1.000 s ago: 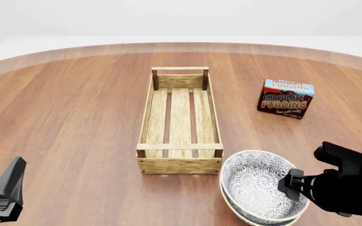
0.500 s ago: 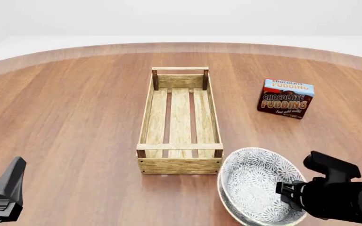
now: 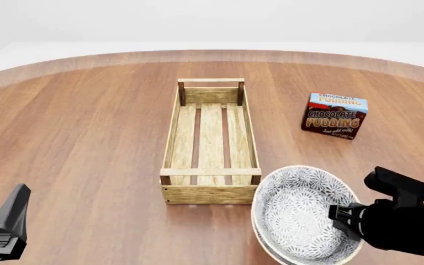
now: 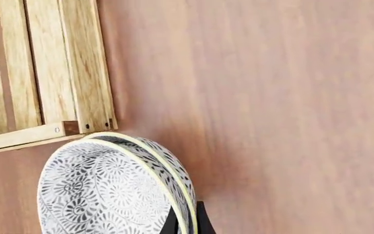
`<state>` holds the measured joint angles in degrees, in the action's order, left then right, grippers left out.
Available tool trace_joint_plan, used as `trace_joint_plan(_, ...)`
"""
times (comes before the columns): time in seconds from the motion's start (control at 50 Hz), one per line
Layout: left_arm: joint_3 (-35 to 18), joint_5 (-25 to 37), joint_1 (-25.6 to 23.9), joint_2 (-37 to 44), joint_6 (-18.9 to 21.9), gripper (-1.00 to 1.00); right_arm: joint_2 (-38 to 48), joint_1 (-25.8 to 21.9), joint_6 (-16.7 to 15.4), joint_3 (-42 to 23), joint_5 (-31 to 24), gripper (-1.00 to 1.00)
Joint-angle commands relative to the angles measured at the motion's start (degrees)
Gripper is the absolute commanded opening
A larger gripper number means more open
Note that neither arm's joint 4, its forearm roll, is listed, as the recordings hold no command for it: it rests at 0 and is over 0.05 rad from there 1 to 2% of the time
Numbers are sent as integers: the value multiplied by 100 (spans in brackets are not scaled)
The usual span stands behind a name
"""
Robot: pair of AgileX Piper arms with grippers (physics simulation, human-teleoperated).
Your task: Stack the left bowl on the right bowl and place them in the tray.
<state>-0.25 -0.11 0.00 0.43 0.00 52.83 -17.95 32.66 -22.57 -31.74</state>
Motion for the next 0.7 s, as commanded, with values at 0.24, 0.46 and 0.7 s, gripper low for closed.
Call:
trace_joint_plan(0.24,0,0,0,0,0,100,-808,333,71,-1834,-1413,-100)
trace_joint_plan(0.46,0,0,0,0,0,100,-444,377,-41,-2740,-1712,-100)
trace_joint_plan(0.7,0,0,0,0,0,100,533,254,-337,-4477,-2132,-100)
